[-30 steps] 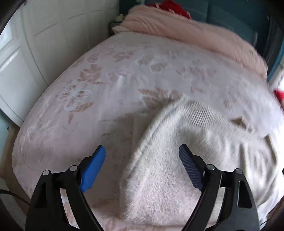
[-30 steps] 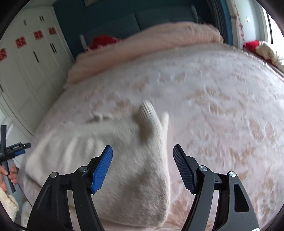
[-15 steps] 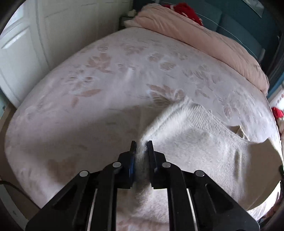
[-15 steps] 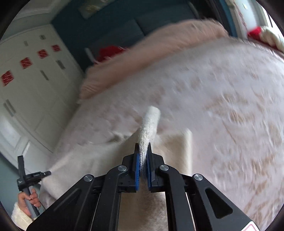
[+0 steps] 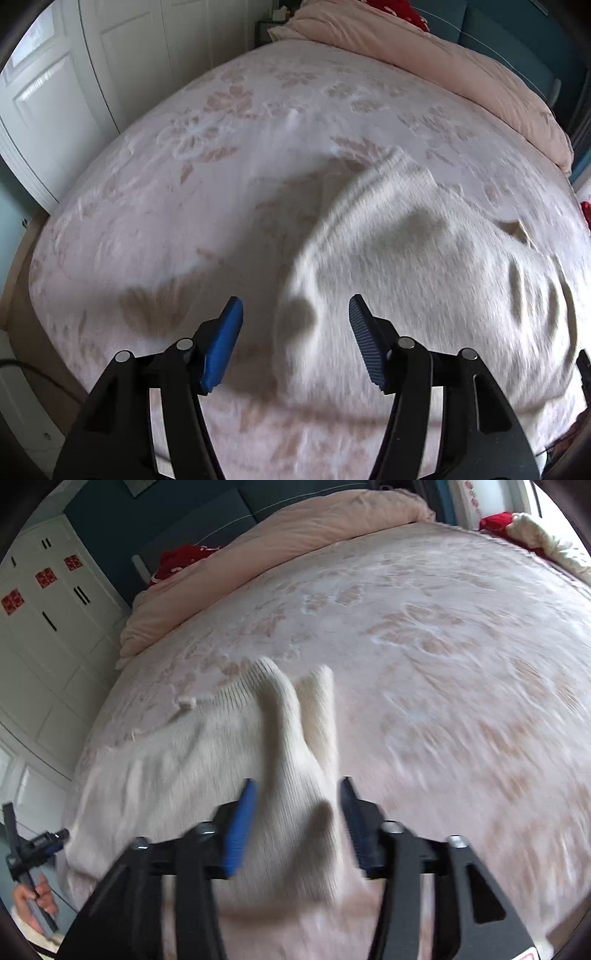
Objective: Fold small clothes
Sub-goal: 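Grasp the folded sweater edge with both grippers and fold it over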
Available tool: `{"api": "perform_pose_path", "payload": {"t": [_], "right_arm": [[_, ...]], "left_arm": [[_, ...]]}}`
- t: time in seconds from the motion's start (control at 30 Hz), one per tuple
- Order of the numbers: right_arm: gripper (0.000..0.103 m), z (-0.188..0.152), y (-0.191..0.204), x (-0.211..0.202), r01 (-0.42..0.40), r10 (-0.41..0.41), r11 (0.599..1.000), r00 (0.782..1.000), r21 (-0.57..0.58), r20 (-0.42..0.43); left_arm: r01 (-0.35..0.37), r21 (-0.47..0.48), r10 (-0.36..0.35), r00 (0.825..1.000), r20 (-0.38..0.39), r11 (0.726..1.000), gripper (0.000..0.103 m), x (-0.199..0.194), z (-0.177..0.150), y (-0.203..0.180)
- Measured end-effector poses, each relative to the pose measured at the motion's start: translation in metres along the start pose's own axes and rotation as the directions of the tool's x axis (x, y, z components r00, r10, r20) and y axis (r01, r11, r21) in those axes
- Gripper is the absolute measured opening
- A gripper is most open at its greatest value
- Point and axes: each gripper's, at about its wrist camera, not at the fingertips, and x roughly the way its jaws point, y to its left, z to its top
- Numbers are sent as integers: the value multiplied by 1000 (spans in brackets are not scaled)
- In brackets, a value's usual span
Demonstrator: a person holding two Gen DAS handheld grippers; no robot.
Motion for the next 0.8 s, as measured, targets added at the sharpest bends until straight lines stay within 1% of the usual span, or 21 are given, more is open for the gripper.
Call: {"api": "perform_pose_path", "payload": {"t": [0.03, 0.1, 0.17, 0.2, 0.23, 0.3, 0.33, 0.4, 0.43, 0.5, 0.53, 0.57, 0.6, 0.63, 0.7, 0.77, 0.8], "right_arm": [[57, -15, -1, -6, 21, -21, 1000, 1000, -6, -9], [57, -39, -2, -11, 34, -34, 999, 999, -10, -22], [59, -59, -5, -11, 2, -2, 1000, 999, 7, -43], [62, -65, -7, -9, -17, 18, 1000, 999, 22, -47], [64, -69, -8, -6, -36, 39, 998, 998, 43, -55], [65, -70, -14, 5, -103, 111, 987, 992, 121, -66], [67, -70, -13, 8, -126, 135, 981, 989, 151, -56], [70, -63, -15, 16, -209, 220, 954, 975, 216, -25], [72, -61, -14, 18, -220, 232, 947, 973, 235, -22], [72, -53, -14, 33, -256, 274, 919, 961, 302, -20], [70, -51, -15, 38, -267, 288, 905, 958, 331, -14], [39, -49, -15, 41, -292, 312, 888, 950, 356, 1], [13, -47, -14, 42, -319, 337, 876, 941, 361, 14], [15, -42, -12, 41, -333, 350, 874, 937, 355, 18], [13, -30, -7, 23, -336, 338, 887, 940, 317, 53], [12, -22, 0, -4, -335, 329, 908, 942, 253, 67], [12, -22, 2, -17, -322, 316, 921, 947, 218, 61]], "left_arm": [[29, -14, -29, 999, -13, 999, 63, -2, -10, 1], [53, -45, -55, 998, -31, 998, 72, -2, -25, 2], [83, -102, -87, 995, -39, 991, 80, -4, -45, 7], [93, -128, -98, 994, -39, 987, 86, -3, -51, 7], [101, -160, -108, 993, -40, 982, 87, -2, -57, 7], [140, -246, -159, 986, -58, 959, 88, 6, -63, 9], [177, -307, -207, 976, -69, 935, 88, 13, -63, 11], [178, -376, -221, 973, -73, 909, 90, 21, -58, 14], [186, -395, -224, 973, -53, 900, 90, 23, -54, 14], [170, -407, -204, 978, -42, 898, 90, 27, -45, 12], [173, -412, -208, 977, -41, 894, 86, 31, -39, 11], [159, -414, -196, 979, -49, 896, 78, 33, -36, 9], [136, -415, -178, 982, -63, 900, 53, 35, -31, 8], [126, -413, -168, 984, -66, 902, 35, 33, -29, 8], [142, -406, -180, 982, -56, 903, 27, 23, -25, 11], [152, -369, -186, 981, -57, 917, 25, 6, -30, 15], [158, -356, -195, 978, -70, 921, 25, -2, -37, 17]]}}
